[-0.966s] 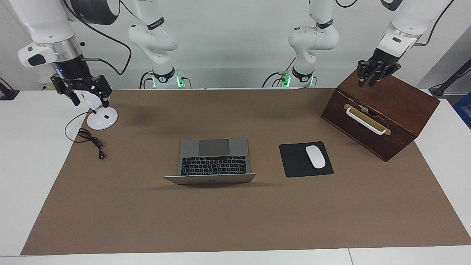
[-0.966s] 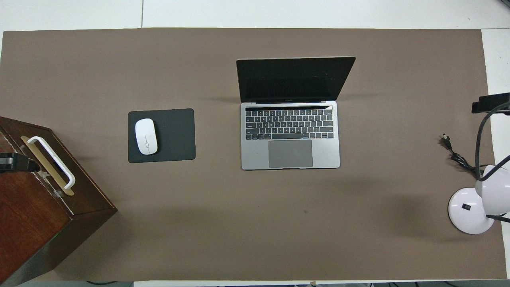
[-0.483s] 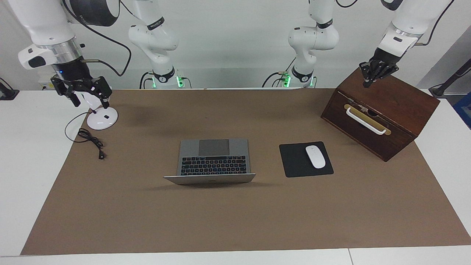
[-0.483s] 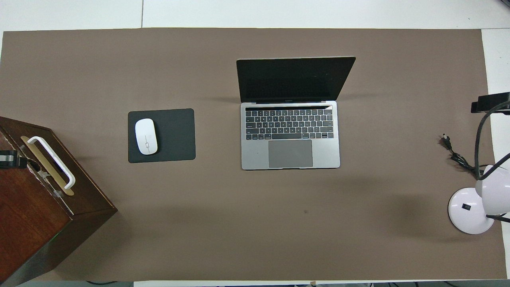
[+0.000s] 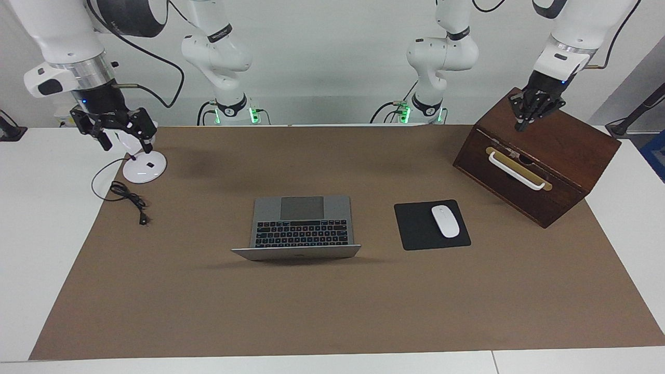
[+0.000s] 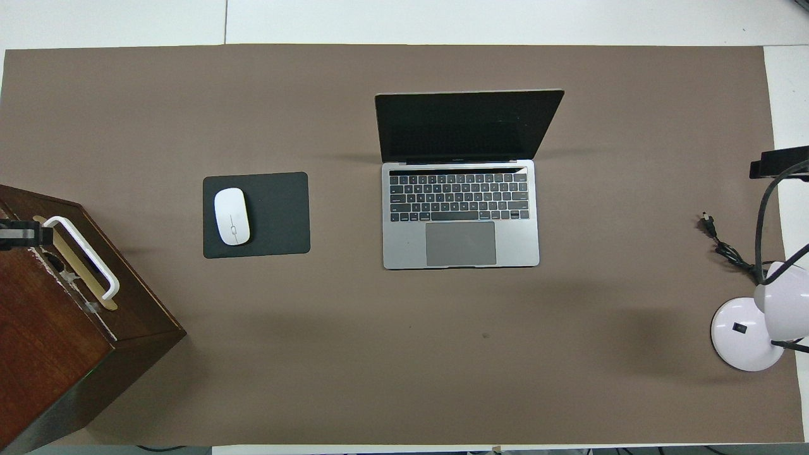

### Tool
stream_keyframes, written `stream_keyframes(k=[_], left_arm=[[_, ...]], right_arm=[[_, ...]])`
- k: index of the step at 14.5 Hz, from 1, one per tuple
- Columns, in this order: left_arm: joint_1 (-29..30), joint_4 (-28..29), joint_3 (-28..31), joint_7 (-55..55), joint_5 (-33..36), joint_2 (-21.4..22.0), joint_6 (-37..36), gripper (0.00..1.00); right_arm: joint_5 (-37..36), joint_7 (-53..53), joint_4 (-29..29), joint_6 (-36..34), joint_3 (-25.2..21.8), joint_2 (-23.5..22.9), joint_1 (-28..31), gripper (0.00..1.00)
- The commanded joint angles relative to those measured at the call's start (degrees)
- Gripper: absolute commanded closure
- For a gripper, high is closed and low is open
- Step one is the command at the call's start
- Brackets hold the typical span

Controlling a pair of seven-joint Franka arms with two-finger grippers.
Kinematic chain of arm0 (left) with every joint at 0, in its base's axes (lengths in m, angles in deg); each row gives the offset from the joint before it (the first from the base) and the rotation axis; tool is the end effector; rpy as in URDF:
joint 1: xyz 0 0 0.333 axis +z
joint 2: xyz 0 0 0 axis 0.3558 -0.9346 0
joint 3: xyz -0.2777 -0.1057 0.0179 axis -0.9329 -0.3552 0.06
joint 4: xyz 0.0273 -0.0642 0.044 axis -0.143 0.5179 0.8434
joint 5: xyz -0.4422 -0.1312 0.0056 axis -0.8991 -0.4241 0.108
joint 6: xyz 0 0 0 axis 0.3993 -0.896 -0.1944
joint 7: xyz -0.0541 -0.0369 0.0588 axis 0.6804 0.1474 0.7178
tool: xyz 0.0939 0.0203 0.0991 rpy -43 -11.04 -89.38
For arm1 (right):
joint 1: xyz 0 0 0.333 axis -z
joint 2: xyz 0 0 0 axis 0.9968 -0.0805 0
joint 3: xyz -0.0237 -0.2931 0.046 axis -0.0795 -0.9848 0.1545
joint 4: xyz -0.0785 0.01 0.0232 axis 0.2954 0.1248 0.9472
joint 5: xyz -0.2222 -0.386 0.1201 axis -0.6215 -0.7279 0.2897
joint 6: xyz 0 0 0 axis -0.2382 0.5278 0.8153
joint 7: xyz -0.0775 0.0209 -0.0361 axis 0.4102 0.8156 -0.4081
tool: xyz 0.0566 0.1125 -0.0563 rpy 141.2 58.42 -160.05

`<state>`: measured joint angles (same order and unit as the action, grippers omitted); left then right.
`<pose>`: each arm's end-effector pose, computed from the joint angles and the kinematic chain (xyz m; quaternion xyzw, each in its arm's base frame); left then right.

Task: Close laptop with both arms

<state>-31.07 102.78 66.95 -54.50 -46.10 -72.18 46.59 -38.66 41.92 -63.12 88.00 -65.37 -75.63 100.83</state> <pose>0.5678 -0.0014 0.5664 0.9977 -0.0392 0.0542 0.0133 0.6167 -0.0742 0.5698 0.9947 -0.0626 0.0811 0.0018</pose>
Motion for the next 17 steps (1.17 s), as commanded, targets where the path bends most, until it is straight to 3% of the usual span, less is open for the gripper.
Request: stream_keyframes(k=[1,5,8,15,17], left_arm=[[-0.58,8.72,-0.23,0.20,0.31,4.33,8.30,1.00],[-3.74,19.09,-0.32,-6.20,-1.62,7.50,22.97,1.00],[-9.35,26.48,-0.23,-15.77,-1.63,8.03,36.59,1.00],[-15.60,36.60,-0.23,-21.25,-1.63,5.84,60.07,1.00],[-17.53,38.10,-0.23,-20.81,-1.63,2.61,67.71,1.00]], right_arm=[[0.48,-1.66,-0.13,1.26,0.34,-0.21,0.99,0.00],[0.48,-1.75,0.40,1.09,0.25,-0.38,1.08,0.00],[0.31,-1.84,2.58,0.30,0.25,-2.04,1.08,0.00],[-5.76,-6.67,9.63,2.83,0.42,-9.26,0.64,0.65],[-5.85,-9.90,9.63,5.21,0.42,-10.13,0.72,1.00]])
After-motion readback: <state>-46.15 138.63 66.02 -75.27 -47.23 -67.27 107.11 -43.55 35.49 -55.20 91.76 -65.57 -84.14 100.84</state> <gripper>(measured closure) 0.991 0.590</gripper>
